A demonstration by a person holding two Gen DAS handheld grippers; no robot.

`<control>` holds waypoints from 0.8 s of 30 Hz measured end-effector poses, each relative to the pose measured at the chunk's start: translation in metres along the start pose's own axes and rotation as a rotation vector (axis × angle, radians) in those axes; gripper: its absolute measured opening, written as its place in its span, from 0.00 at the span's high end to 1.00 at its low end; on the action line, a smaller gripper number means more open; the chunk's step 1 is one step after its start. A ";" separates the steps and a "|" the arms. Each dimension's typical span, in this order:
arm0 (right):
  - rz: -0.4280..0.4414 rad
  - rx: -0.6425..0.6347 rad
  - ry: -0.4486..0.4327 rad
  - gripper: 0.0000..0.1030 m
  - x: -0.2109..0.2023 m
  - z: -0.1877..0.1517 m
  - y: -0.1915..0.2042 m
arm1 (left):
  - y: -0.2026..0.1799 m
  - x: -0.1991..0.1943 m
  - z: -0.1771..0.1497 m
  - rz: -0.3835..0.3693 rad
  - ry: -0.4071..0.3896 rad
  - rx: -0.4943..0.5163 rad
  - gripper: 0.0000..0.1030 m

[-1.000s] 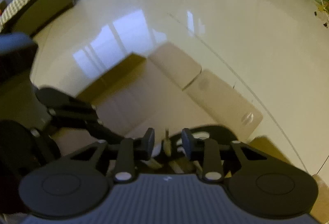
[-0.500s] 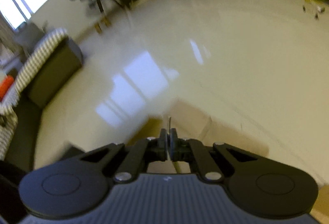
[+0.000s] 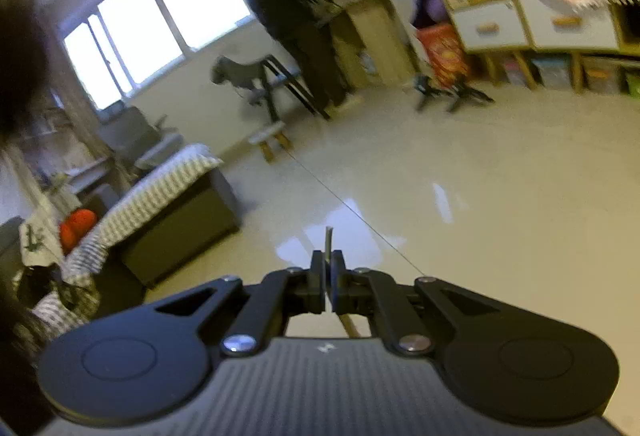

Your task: Lace up shoes with both hands

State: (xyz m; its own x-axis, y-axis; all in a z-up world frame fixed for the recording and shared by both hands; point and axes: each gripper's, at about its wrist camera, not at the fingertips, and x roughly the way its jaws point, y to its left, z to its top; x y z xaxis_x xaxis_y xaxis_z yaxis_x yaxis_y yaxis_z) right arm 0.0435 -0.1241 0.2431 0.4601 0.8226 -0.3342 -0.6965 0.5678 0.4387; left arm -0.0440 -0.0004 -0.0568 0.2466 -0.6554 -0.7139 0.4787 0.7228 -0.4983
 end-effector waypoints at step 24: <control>0.089 -0.001 -0.042 0.97 0.043 0.040 0.016 | -0.002 0.001 -0.004 -0.017 0.024 0.019 0.25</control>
State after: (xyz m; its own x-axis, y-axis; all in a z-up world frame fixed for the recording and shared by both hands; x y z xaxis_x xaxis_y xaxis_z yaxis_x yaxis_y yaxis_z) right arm 0.0737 -0.0781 0.2691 0.4190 0.8704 -0.2585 -0.7365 0.4924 0.4638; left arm -0.0483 -0.0016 -0.0586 0.2185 -0.6620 -0.7169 0.4990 0.7071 -0.5009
